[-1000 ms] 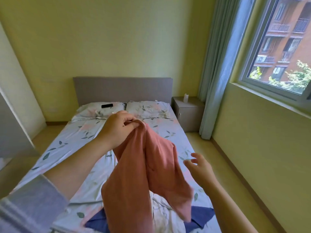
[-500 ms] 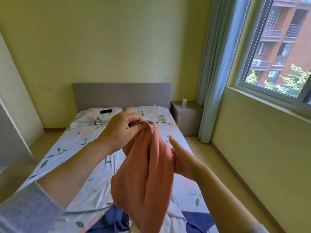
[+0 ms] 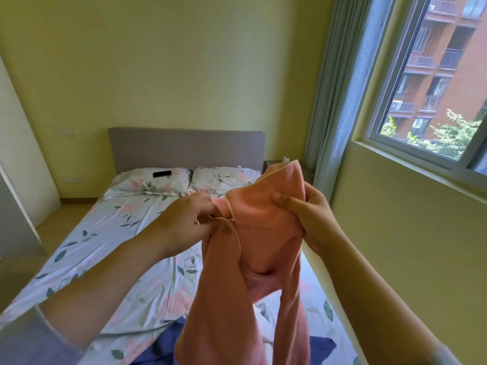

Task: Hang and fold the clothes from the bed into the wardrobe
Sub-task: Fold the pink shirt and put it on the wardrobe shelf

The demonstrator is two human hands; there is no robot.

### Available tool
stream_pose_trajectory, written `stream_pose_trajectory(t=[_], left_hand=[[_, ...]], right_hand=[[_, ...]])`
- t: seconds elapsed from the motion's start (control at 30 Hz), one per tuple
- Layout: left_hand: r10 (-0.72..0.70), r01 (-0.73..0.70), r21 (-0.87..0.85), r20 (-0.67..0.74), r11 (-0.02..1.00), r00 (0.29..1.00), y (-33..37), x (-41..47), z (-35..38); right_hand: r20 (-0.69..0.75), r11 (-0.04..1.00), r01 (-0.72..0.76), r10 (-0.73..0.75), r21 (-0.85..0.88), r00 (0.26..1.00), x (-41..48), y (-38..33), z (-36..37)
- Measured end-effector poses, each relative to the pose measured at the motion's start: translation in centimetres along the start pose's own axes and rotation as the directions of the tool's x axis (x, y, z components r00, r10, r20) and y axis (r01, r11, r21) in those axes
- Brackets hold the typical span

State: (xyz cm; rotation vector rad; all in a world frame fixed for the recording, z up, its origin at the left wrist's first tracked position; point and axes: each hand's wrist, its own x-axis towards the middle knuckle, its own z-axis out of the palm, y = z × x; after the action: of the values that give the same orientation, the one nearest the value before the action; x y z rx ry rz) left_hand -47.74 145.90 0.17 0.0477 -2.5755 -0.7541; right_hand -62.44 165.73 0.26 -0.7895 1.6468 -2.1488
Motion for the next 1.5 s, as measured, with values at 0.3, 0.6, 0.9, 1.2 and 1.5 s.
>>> stream_pose_trajectory(t=[0.3,0.6,0.9,1.2,1.5], left_hand=[[-0.270,0.170,-0.368,-0.239,0.914,0.933,-2.4,-1.6,0.3],[-0.219,0.345,-0.437,0.313,0.831,0.924,-3.3,-1.3,5.8],[-0.135,0.269,-0.513,0.283,0.815,0.949,1.4,3.9,7.0],[-0.119,0.409,-0.653,0.441,0.637,0.890,3.6,2.9,6.9],[0.099,0.525,-0.719,0.627,0.456,0.773,2.6,1.3,4.6]], right_hand=[[-0.001,0.917,0.204,-0.217,-0.344,0.976,0.0,-4.6,0.2],[0.031,0.944,0.173,-0.171,-0.283,0.985,-0.4,-7.3,0.2],[0.010,0.976,0.150,-0.150,-0.155,0.989,-0.6,-8.7,-1.1],[-0.061,0.978,0.143,-0.154,-0.151,0.986,-0.4,-8.5,-1.8],[-0.245,0.961,0.180,-0.229,-0.208,0.942,0.1,-7.2,-1.7]])
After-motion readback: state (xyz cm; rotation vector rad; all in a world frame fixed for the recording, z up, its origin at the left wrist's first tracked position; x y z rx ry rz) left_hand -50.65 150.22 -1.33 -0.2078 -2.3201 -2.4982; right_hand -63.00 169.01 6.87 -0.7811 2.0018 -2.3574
